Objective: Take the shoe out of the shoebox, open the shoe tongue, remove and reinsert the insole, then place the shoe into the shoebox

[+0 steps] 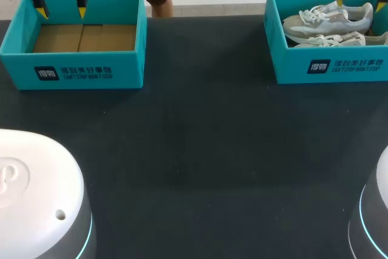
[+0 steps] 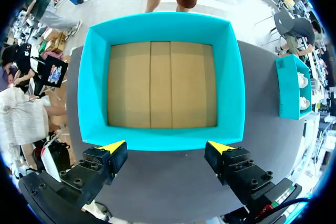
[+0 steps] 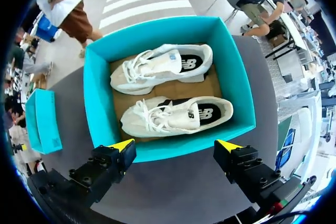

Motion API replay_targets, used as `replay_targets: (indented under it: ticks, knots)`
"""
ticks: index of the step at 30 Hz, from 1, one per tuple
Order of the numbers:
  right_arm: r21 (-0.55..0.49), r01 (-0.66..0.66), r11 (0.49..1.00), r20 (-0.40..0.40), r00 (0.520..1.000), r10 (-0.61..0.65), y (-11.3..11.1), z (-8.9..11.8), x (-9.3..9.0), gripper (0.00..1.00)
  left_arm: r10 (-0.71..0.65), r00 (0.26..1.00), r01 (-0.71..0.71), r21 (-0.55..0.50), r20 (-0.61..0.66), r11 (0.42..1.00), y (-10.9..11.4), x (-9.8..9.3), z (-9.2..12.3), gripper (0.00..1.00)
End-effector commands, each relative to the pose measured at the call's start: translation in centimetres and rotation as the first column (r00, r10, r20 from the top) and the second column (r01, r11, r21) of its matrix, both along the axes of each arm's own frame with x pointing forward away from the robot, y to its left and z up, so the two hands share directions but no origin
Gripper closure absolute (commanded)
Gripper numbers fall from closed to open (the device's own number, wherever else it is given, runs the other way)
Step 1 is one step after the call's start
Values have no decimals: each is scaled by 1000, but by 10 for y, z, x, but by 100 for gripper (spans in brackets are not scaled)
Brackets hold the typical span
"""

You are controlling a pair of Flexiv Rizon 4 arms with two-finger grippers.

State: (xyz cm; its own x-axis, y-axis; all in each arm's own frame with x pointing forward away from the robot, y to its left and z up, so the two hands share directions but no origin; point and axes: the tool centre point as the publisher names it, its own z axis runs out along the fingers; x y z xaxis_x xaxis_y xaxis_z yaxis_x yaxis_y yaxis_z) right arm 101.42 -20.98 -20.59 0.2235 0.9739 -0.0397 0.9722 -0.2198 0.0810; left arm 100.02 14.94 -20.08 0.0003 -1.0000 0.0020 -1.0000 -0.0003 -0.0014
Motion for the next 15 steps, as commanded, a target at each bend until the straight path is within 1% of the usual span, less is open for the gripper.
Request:
replay_targets:
  ticks: [1,2,3,4,6,7,9,10,12,15]
  knots:
    - [-7,11,1000,51,999,-11,-9,-5,-7,0,0,1000,0,1,-1,1000,0,0,0,0]
    - [-16,-7,1000,70,998,8,-11,-7,-6,0,0,1000,0,1,-1,1000,0,0,0,0]
    - [-10,-22,1000,65,998,23,-13,-10,-4,0,0,1000,0,1,-1,1000,0,0,0,0]
    - [-19,-31,999,77,997,33,-16,-12,-3,0,0,1000,0,1,-1,1000,0,0,0,0]
    - [-29,-34,999,79,996,36,-25,-17,-2,0,0,1000,0,1,-1,1000,0,0,0,0]
    - [-40,-42,998,98,994,46,-30,-19,-2,0,0,1000,0,1,-1,1000,0,0,0,0]
    - [-47,-43,998,93,995,47,-39,-22,-3,0,0,1000,0,1,-1,1000,0,0,0,0]
    - [-48,-42,998,94,994,47,-47,-26,-4,0,0,1000,0,1,-1,1000,0,0,0,0]
    - [-51,-25,998,78,996,29,-59,-31,-5,0,0,1000,0,1,-1,1000,0,0,0,0]
    - [-65,-31,997,62,997,35,-72,-39,-6,0,0,1000,0,1,-1,1000,0,0,0,0]
